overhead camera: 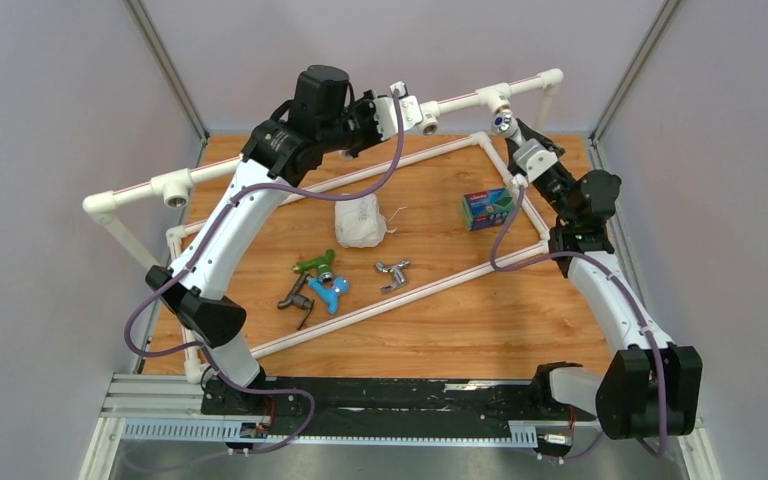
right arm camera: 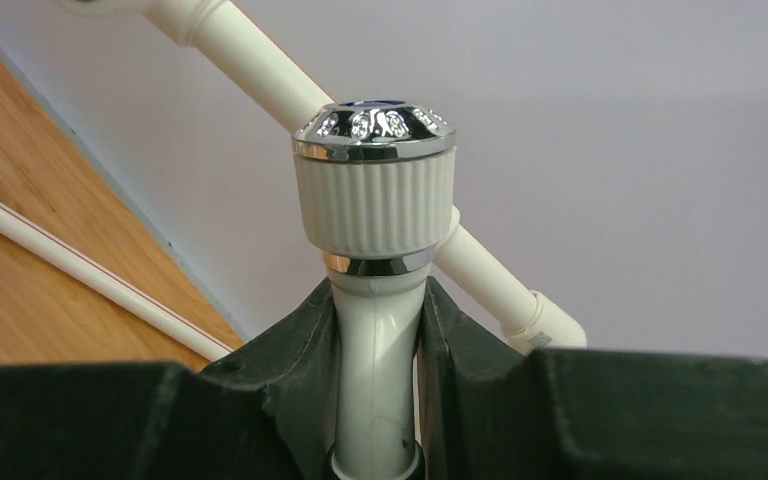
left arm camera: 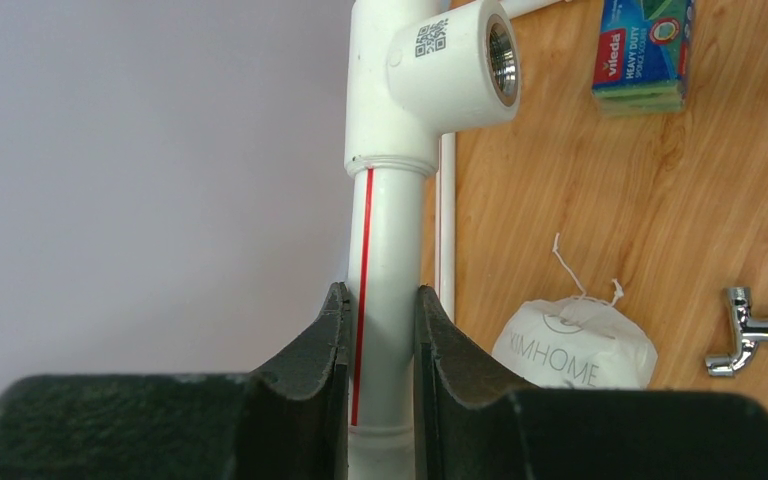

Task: Install the water faucets

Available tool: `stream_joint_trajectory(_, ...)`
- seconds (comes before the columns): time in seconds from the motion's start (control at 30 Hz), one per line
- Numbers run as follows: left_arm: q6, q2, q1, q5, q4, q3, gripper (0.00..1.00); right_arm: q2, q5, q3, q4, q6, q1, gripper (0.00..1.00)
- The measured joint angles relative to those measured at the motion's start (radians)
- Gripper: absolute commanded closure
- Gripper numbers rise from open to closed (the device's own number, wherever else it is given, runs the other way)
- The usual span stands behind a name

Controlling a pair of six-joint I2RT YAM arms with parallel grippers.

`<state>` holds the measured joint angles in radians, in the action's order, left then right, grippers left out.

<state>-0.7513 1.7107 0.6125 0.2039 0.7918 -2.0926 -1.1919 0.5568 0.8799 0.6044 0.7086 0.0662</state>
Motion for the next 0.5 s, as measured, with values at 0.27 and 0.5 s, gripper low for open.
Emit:
stream_joint_trajectory(0.27, -0.003, -0.004, 0.0, 0.004, -0.006, 0.007, 1.0, -0.023, -0.034, -0.04, 0.15, -0.314, -0.015, 1.0)
stream_joint_trajectory(0.5, -0.003, -0.006, 0.0, 0.008, -0.01, 0.01, 1.0, -0.034, -0.116, -0.06, 0.232, -0.592, -0.014, 1.0)
